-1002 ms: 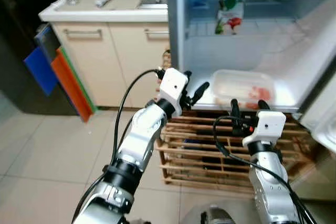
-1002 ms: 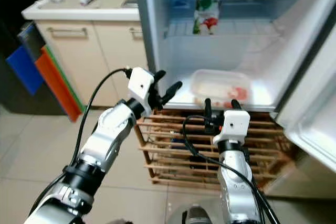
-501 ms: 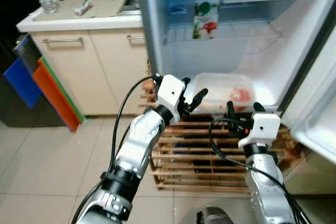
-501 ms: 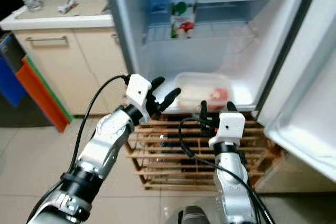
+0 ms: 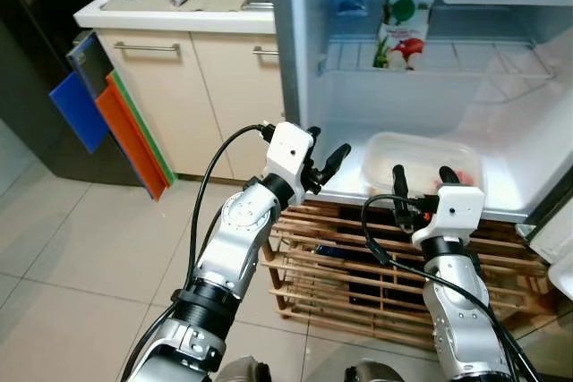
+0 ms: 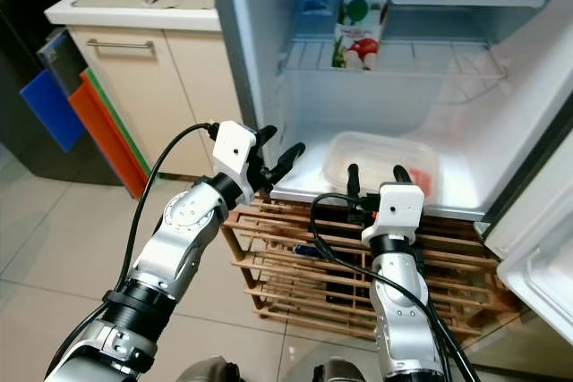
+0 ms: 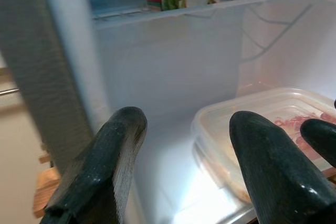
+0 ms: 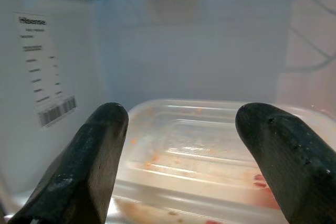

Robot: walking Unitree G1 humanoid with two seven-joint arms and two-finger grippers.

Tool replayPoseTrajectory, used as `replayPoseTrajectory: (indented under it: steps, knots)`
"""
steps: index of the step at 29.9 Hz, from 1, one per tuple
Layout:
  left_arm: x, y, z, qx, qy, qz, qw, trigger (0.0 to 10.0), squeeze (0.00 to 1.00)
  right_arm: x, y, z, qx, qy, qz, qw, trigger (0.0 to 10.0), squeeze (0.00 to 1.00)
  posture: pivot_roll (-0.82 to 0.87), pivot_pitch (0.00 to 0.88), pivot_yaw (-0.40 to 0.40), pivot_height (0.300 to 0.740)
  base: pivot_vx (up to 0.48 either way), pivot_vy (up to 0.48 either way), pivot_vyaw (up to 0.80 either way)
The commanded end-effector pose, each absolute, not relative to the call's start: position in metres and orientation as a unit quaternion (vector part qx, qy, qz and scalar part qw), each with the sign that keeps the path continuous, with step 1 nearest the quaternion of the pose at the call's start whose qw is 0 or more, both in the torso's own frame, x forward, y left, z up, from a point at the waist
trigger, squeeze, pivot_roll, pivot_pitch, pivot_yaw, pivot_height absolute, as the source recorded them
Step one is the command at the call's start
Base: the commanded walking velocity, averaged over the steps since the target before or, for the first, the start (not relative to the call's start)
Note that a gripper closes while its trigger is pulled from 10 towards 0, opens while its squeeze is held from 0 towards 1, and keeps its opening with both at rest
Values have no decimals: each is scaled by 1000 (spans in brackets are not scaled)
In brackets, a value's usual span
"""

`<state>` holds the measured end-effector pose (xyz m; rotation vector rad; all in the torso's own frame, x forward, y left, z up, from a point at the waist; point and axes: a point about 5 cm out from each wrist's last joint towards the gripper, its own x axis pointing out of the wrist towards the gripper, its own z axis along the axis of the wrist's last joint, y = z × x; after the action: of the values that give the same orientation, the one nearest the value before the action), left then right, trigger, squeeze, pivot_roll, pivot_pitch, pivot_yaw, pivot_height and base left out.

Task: Restocking fridge

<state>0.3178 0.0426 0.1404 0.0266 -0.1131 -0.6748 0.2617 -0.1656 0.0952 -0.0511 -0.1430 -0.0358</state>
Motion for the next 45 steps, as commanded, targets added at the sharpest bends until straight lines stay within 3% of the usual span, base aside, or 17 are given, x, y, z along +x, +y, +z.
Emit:
replayPoseTrajectory:
  steps: [1, 7, 11, 15, 20, 25, 29, 38, 40, 45]
  knots:
    - [318, 48, 144, 15, -60, -322, 945, 10000, 0, 262, -163, 103, -24, -79, -18, 996, 10000, 0, -140, 40, 82, 703, 0, 0, 0]
    - [313, 57, 161, 17, -85, -314, 945, 10000, 0, 228, -159, 125, -22, -82, 5, 996, 10000, 0, -138, 101, 91, 703, 0, 0, 0]
    - [300, 68, 152, 18, -62, -323, 944, 10000, 0, 198, -174, 107, -22, -29, 1, 999, 10000, 0, -135, 141, 105, 703, 0, 0, 0]
    - [287, 73, 140, 19, -30, -334, 942, 10000, 0, 186, -179, 99, -26, -2, -4, 1000, 10000, 0, -137, 150, 110, 703, 0, 0, 0]
    - [284, 70, 140, 13, -24, -335, 942, 10000, 0, 185, -180, 91, -29, 20, -12, 999, 10000, 0, -124, 151, 115, 703, 0, 0, 0]
    - [268, 62, 155, -8, -80, -376, 923, 10000, 0, 202, -182, 82, -36, 12, -50, 998, 10000, 0, -65, 180, 142, 703, 0, 0, 0]
    - [265, 61, 150, -9, -68, -396, 916, 10000, 0, 209, -176, 81, -34, 8, -47, 998, 10000, 0, -59, 178, 144, 703, 0, 0, 0]
    - [256, 77, 105, 27, -7, -440, 898, 10000, 0, 223, -172, 74, -34, 1, -60, 998, 10000, 0, -40, 197, 141, 703, 0, 0, 0]
    - [251, 73, 95, 35, -10, -458, 888, 10000, 0, 228, -172, 74, -35, -2, -60, 998, 10000, 0, -49, 206, 132, 703, 0, 0, 0]
    - [257, 62, 92, 24, -25, -443, 896, 10000, 0, 236, -173, 80, -38, -20, -59, 997, 10000, 0, -74, 216, 109, 703, 0, 0, 0]
